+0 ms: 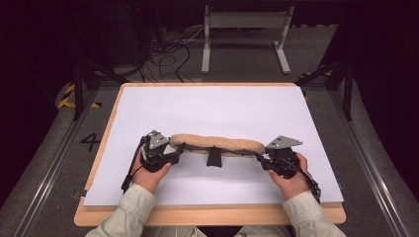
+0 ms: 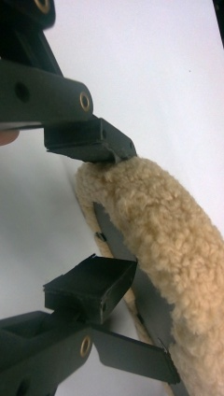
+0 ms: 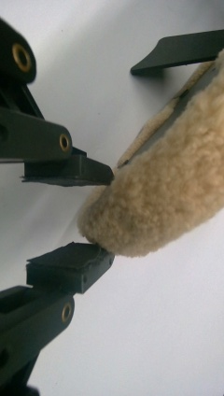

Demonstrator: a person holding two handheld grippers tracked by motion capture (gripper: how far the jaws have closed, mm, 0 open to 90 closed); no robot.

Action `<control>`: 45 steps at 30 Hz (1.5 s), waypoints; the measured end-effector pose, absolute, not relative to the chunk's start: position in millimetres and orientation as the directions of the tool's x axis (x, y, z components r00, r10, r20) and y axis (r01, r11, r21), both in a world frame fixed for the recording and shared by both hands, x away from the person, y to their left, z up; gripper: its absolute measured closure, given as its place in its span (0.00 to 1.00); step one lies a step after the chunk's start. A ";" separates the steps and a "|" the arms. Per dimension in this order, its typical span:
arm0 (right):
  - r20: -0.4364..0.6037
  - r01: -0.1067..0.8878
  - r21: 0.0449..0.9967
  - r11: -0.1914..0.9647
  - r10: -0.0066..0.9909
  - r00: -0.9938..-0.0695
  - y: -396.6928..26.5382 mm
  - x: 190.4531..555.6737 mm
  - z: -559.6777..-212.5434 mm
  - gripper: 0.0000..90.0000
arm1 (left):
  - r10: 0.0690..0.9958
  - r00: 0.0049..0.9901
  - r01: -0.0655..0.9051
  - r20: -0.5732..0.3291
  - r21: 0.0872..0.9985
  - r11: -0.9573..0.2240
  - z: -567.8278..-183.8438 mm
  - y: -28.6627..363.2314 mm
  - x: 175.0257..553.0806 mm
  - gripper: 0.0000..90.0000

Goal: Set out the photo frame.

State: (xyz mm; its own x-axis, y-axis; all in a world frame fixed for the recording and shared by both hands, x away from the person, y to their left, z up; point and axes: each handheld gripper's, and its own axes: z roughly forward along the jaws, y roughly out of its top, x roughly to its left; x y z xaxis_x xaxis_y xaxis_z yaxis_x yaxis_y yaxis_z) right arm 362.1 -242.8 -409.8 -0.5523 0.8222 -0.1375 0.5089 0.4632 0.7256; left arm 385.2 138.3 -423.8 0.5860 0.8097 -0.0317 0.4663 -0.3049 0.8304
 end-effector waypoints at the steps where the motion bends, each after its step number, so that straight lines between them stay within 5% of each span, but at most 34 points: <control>1: -0.148 0.503 0.724 0.473 0.818 -0.556 -241.8 361.4 -410.3 0.63 | 0.807 0.590 0.470 -0.042 0.830 -0.300 -423.7 139.9 384.9 0.48; 8: -0.142 0.497 0.723 0.480 0.807 -0.572 -242.2 362.2 -409.4 0.57 | 0.806 0.590 0.492 -0.036 0.808 -0.324 -422.6 145.3 374.8 0.54; 15: -0.166 0.430 0.755 0.494 0.779 -0.604 -247.9 357.0 -400.1 0.55 | 0.803 0.596 0.493 -0.018 0.798 -0.348 -416.3 151.2 363.6 0.84; 17: -0.177 0.412 0.761 0.501 0.771 -0.611 -250.7 355.4 -397.6 0.57 | 0.804 0.595 0.483 -0.003 0.801 -0.355 -415.1 154.0 363.5 1.00; 32: -0.206 0.385 0.756 0.529 0.751 -0.627 -274.6 353.5 -391.3 0.95 | 0.708 0.705 0.440 -0.044 0.810 -0.388 -403.3 139.4 351.1 1.00; 45: -0.210 0.409 0.751 0.519 0.775 -0.596 -276.7 370.8 -406.3 1.00 | 0.661 0.748 0.432 -0.061 0.801 -0.415 -405.1 120.5 344.1 1.00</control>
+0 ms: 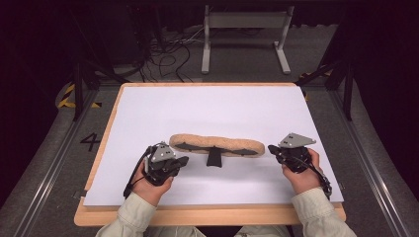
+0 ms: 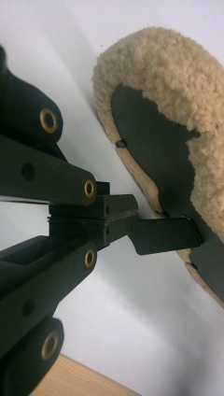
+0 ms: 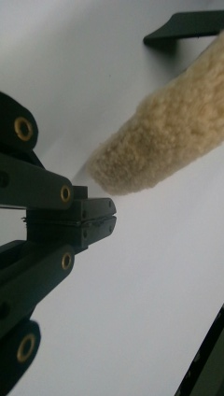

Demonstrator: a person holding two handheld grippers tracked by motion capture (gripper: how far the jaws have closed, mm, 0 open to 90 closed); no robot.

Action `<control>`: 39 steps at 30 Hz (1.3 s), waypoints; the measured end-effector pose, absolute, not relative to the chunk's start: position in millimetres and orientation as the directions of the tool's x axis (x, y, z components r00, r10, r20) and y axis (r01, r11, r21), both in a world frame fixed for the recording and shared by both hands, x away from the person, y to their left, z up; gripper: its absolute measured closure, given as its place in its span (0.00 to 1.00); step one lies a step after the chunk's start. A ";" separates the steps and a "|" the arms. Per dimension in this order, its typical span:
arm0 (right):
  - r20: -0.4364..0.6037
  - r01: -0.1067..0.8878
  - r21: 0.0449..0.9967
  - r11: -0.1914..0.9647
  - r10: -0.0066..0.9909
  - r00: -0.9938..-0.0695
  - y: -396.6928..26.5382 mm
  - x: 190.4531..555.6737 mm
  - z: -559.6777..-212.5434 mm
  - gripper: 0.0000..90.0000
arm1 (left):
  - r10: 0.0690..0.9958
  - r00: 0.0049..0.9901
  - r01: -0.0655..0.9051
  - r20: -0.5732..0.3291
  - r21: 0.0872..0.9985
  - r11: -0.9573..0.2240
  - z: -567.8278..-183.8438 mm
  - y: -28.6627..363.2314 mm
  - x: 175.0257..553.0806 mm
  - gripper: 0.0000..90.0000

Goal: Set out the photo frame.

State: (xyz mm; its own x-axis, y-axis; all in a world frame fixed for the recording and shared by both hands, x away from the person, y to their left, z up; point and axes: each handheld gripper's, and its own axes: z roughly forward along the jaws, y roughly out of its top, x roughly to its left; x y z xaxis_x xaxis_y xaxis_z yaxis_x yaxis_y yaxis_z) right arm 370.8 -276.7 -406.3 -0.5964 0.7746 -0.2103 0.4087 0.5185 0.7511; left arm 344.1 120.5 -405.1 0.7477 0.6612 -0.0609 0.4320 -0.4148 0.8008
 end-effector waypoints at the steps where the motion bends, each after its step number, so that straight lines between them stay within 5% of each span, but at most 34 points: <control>1: -0.213 0.410 0.748 0.521 0.774 -0.596 -276.0 372.6 -407.9 1.00 | 0.658 0.750 0.431 -0.059 0.799 -0.419 -405.4 120.4 344.3 1.00; 14: -0.202 0.392 0.733 0.556 0.728 -0.655 -268.4 375.7 -416.2 1.00 | 0.685 0.725 0.460 -0.078 0.794 -0.397 -412.2 129.2 350.2 1.00; 39: -0.186 0.286 0.691 0.663 0.546 -0.817 -221.9 320.2 -412.1 1.00 | 0.690 0.720 0.463 -0.074 0.792 -0.398 -413.2 131.1 352.8 0.99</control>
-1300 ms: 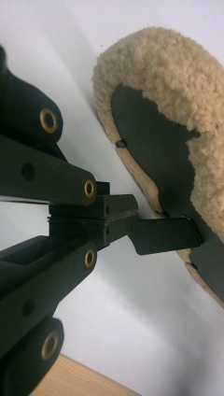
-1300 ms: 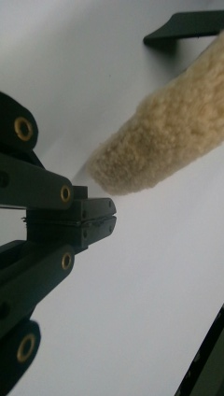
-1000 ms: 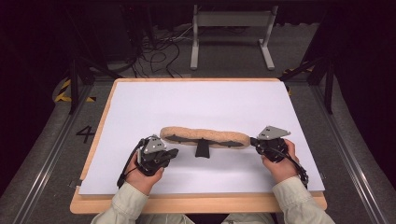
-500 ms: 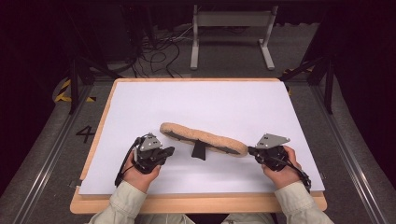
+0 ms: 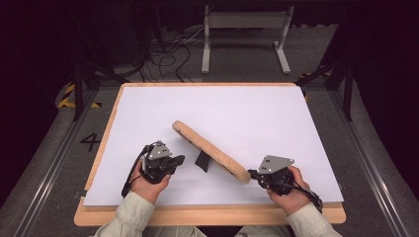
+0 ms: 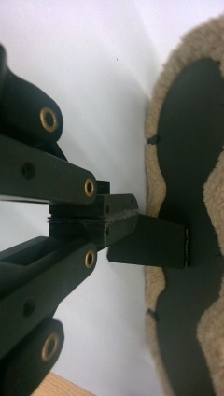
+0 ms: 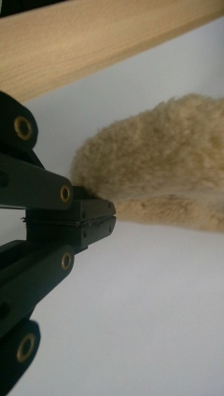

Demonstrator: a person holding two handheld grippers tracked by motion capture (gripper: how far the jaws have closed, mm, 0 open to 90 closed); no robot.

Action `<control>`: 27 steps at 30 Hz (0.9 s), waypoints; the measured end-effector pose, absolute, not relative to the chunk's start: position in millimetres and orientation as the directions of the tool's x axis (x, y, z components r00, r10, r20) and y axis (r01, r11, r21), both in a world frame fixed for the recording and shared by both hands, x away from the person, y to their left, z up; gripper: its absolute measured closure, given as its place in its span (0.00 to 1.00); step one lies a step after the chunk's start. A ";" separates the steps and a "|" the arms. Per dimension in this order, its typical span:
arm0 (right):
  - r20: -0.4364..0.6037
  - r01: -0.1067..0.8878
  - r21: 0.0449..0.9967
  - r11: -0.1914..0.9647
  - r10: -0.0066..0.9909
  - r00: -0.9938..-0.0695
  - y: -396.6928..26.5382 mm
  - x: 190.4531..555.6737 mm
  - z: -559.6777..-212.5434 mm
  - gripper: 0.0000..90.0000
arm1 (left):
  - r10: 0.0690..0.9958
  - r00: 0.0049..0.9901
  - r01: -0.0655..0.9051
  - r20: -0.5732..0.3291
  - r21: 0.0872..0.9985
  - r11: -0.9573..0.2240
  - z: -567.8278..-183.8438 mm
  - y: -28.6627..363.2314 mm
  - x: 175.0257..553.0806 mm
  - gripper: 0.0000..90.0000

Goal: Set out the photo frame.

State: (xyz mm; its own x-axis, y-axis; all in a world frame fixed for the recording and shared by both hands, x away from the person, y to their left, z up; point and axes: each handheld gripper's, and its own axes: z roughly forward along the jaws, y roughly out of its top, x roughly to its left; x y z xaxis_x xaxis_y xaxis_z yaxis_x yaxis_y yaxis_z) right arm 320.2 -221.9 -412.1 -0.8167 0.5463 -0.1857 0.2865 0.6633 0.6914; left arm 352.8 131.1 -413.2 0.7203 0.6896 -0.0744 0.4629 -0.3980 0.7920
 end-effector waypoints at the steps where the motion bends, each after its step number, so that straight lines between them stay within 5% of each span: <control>1: -0.188 0.277 0.691 0.668 0.536 -0.823 -218.0 318.3 -411.8 1.00 | 0.691 0.719 0.468 -0.082 0.792 -0.392 -413.3 130.9 352.3 0.99; 16: -0.170 0.292 0.727 0.622 0.575 -0.800 -226.2 321.3 -406.7 1.00 | 0.589 0.801 0.441 -0.112 0.775 -0.453 -426.1 88.8 346.3 0.99; 27: -0.176 0.302 0.726 0.618 0.591 -0.787 -231.6 322.6 -407.8 1.00 | 0.607 0.783 0.482 -0.135 0.749 -0.454 -452.3 54.1 354.4 0.99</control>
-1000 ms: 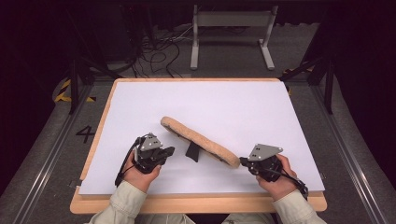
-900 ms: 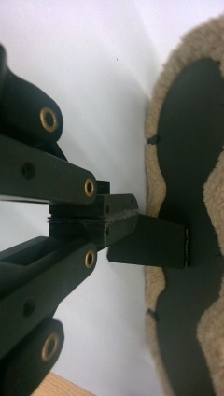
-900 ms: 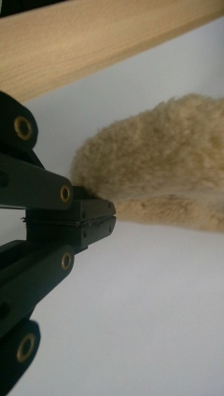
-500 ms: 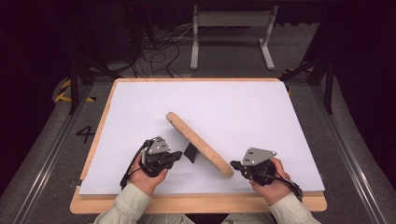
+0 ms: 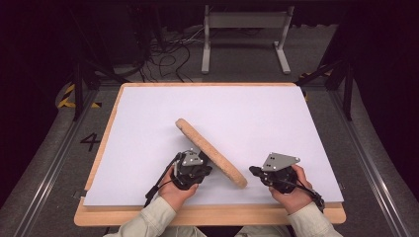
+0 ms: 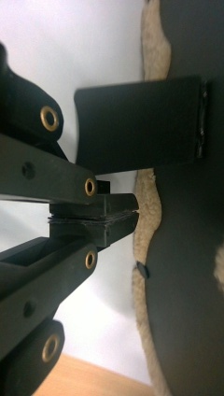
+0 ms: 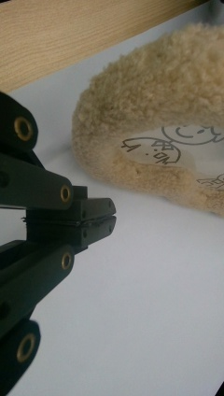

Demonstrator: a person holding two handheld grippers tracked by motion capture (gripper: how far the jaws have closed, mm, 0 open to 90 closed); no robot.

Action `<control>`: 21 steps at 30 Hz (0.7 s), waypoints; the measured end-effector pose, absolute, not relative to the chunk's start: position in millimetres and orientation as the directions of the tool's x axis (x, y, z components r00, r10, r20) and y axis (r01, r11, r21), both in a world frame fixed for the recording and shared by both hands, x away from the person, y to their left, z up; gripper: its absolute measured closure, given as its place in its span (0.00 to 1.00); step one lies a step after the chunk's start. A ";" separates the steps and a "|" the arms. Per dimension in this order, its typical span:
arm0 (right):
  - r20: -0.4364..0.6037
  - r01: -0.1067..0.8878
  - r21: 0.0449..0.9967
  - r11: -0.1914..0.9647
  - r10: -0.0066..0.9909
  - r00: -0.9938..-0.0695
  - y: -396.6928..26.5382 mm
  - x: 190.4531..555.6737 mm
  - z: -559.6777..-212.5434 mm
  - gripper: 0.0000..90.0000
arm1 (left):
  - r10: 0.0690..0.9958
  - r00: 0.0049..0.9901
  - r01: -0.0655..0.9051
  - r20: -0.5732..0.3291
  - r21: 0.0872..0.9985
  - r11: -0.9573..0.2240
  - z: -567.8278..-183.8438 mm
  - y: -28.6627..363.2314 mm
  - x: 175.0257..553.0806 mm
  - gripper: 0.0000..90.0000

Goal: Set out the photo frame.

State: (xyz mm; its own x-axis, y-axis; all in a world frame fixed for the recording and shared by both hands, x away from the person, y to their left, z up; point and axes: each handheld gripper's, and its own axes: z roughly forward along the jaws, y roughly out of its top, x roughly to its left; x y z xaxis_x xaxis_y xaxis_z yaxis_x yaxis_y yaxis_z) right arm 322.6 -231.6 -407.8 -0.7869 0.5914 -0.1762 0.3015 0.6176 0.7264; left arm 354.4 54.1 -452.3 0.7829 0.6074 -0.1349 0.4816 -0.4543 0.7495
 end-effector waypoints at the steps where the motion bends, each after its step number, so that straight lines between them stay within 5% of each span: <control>1: -0.175 0.303 0.728 0.615 0.594 -0.785 -231.9 322.6 -407.9 1.00 | 0.607 0.783 0.482 -0.135 0.749 -0.454 -452.3 54.1 354.4 0.99; 21: -0.178 0.298 0.729 0.616 0.591 -0.787 -232.3 322.3 -406.7 1.00 | 0.699 0.711 0.520 -0.079 0.728 -0.447 -458.1 60.3 363.0 1.00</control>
